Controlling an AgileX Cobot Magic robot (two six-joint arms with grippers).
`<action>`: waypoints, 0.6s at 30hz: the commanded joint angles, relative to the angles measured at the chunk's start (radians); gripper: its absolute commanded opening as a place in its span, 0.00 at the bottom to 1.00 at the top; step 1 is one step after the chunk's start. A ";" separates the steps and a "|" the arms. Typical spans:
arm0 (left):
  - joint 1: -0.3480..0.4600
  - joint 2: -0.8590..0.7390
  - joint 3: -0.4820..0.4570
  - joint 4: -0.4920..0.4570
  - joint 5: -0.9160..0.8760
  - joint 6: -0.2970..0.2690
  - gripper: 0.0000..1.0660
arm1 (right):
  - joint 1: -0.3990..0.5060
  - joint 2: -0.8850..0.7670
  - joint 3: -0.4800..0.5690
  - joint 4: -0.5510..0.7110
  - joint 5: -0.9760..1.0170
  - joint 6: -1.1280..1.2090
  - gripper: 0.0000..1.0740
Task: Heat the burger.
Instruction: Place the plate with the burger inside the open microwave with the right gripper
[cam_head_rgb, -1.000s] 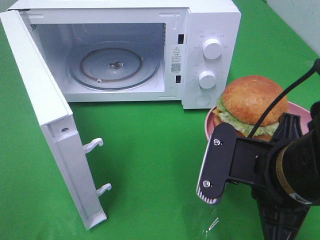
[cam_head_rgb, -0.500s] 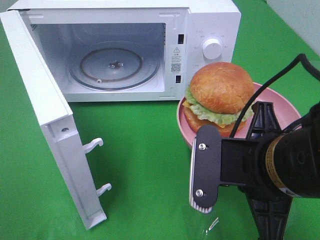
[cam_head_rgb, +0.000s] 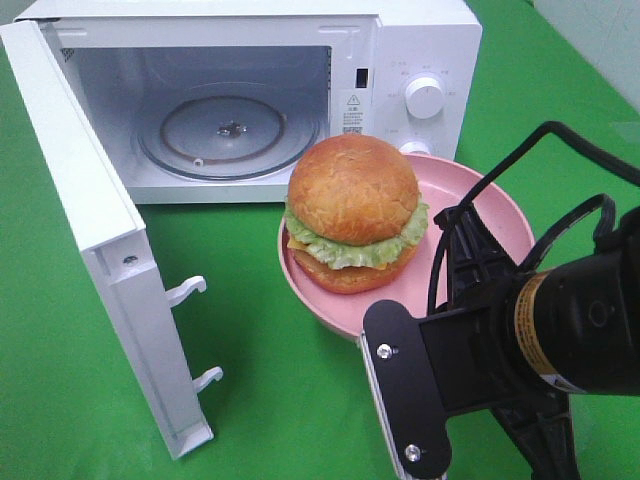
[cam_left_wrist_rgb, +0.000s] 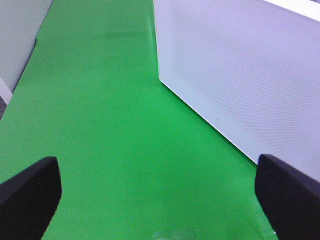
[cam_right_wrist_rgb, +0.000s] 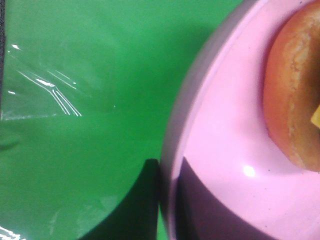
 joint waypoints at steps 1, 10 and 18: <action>0.004 -0.006 0.003 -0.002 0.001 0.001 0.92 | -0.028 -0.013 -0.006 -0.028 -0.043 -0.042 0.02; 0.004 -0.006 0.003 -0.002 0.001 0.001 0.92 | -0.168 -0.013 -0.006 0.122 -0.167 -0.287 0.02; 0.004 -0.006 0.003 -0.002 0.001 0.001 0.92 | -0.202 -0.013 -0.006 0.268 -0.203 -0.533 0.00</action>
